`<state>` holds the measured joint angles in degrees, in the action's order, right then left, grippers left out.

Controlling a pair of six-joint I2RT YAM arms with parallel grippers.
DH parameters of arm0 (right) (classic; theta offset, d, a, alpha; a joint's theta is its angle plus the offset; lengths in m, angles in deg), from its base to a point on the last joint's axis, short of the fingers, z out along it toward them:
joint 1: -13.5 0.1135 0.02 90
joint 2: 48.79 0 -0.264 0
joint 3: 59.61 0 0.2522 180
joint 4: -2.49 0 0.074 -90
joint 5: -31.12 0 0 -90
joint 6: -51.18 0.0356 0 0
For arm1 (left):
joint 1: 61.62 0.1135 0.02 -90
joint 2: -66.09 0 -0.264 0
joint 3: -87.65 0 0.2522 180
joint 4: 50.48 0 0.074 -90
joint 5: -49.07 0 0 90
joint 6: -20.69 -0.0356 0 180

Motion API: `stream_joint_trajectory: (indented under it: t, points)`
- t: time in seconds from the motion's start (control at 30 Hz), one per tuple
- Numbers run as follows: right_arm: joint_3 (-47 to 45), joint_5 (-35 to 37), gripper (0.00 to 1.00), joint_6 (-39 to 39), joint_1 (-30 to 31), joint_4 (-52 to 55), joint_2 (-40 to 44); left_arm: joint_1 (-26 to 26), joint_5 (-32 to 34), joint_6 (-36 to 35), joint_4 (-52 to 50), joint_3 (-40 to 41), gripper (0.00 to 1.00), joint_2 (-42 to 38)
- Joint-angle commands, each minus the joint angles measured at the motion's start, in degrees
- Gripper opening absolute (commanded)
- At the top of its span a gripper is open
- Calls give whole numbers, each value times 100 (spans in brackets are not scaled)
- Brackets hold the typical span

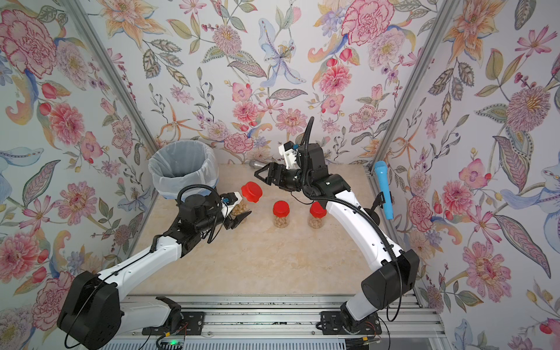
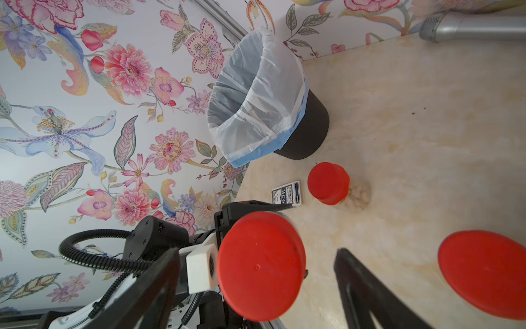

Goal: Empty moldy peanuts from jars
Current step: Unscrew the lid from the jar.

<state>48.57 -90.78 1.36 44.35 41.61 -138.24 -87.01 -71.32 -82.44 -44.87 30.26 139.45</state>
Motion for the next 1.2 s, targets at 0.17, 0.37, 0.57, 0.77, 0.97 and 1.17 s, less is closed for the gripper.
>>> stream_joint_trajectory:
  t: [0.17, 0.37, 0.57, 0.77, 0.97, 1.17]
  points:
    - [192, 394, 87, 152, 263, 583, -239, 51, 188, -129, 330, 127, 31, -122]
    - [230, 403, 87, 138, 346, 575, -363, 51, 191, -144, 324, 121, 31, -74]
    - [354, 446, 88, 131, 447, 577, -416, 55, 174, -164, 330, 143, 31, -84]
    - [385, 441, 89, 112, 474, 574, -459, 51, 183, -165, 330, 145, 31, -75]
    - [402, 456, 90, 51, 536, 577, -508, 51, 209, -175, 328, 123, 31, -86]
    - [478, 473, 89, -45, 585, 648, -575, 52, 191, -175, 300, 110, 31, -58]
